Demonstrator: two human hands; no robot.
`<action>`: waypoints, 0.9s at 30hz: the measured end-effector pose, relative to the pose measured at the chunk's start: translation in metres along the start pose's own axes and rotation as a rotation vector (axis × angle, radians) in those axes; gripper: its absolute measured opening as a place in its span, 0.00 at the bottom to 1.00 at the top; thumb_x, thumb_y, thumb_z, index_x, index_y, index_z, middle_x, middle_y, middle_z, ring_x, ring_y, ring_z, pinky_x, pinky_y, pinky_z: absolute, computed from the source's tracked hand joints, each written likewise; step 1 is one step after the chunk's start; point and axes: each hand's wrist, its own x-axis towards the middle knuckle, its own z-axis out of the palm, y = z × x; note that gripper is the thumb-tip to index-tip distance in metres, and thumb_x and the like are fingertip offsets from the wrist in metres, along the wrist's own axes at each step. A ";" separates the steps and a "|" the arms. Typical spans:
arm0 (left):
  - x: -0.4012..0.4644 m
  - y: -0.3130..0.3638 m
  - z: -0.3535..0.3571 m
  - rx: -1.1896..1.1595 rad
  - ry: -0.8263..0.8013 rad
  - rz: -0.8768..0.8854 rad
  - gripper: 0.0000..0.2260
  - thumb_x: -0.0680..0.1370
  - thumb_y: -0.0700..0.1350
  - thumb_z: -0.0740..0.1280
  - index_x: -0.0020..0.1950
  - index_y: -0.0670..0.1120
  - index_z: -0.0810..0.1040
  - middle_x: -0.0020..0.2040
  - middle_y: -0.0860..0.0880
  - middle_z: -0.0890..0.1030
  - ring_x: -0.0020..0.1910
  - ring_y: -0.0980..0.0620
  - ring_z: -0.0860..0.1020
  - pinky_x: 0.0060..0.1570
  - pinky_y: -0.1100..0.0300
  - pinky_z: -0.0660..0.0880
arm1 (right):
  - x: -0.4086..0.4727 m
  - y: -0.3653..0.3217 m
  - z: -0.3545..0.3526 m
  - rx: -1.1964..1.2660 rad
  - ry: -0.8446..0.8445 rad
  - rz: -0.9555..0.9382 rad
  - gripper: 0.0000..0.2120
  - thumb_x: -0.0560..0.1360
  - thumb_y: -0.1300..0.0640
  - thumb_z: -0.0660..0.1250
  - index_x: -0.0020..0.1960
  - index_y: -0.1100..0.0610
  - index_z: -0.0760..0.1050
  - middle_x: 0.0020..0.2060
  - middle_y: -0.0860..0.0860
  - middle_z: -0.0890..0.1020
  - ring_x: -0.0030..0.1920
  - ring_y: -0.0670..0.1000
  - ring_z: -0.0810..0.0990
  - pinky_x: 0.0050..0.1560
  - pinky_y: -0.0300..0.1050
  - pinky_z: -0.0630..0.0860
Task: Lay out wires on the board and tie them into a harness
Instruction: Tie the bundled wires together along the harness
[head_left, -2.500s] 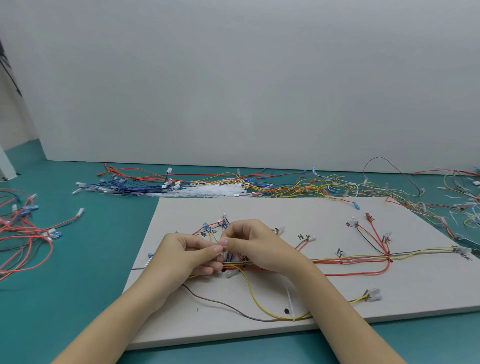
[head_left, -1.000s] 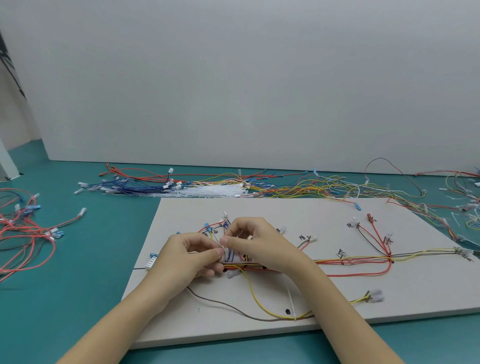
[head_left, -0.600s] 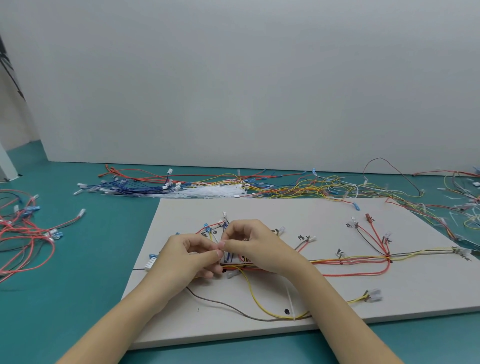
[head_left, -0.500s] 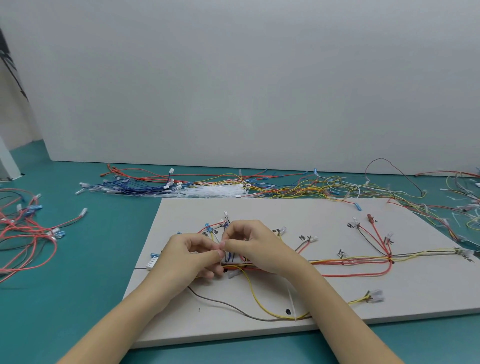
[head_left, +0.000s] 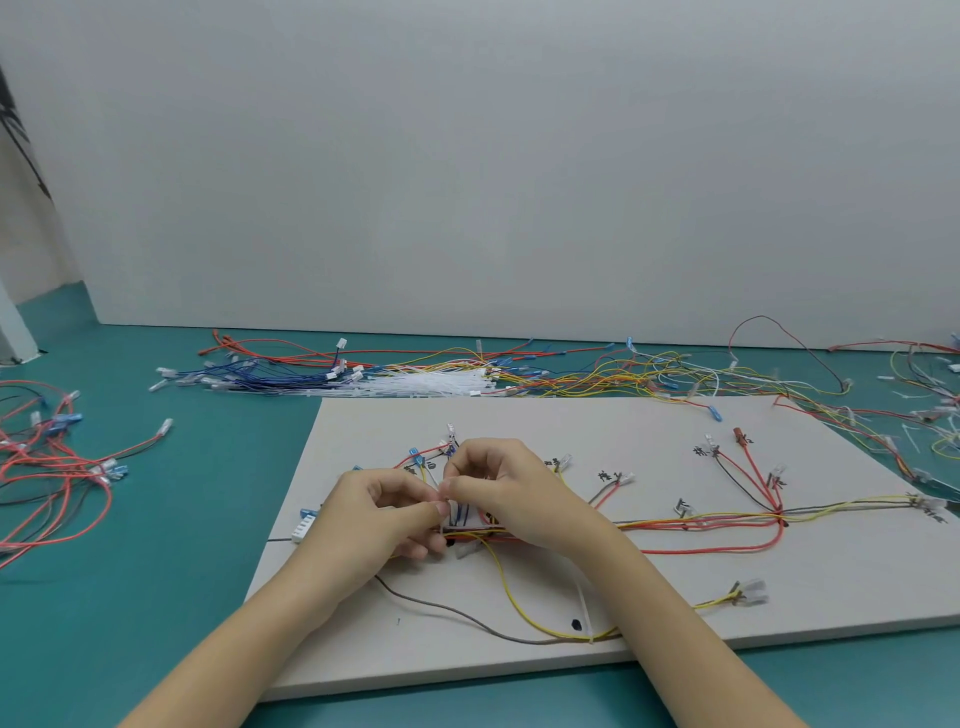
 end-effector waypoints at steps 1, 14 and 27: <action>0.000 0.000 0.000 0.006 0.001 0.002 0.05 0.73 0.34 0.72 0.37 0.41 0.82 0.33 0.40 0.82 0.31 0.46 0.83 0.27 0.64 0.76 | 0.000 0.000 0.000 0.001 0.001 -0.002 0.07 0.75 0.65 0.67 0.40 0.57 0.77 0.32 0.48 0.76 0.31 0.43 0.70 0.33 0.34 0.67; -0.001 -0.003 -0.002 0.019 -0.018 0.017 0.06 0.73 0.36 0.72 0.38 0.44 0.85 0.34 0.38 0.83 0.32 0.47 0.82 0.29 0.64 0.76 | -0.002 -0.001 -0.004 0.032 -0.059 0.016 0.03 0.75 0.63 0.70 0.45 0.63 0.78 0.34 0.53 0.79 0.33 0.44 0.74 0.35 0.35 0.70; 0.002 -0.004 -0.002 0.012 -0.006 -0.003 0.03 0.73 0.34 0.72 0.40 0.36 0.82 0.33 0.36 0.82 0.31 0.47 0.82 0.28 0.64 0.76 | -0.001 0.004 -0.001 -0.006 -0.039 0.000 0.04 0.77 0.63 0.68 0.43 0.59 0.76 0.34 0.51 0.78 0.32 0.44 0.73 0.36 0.36 0.69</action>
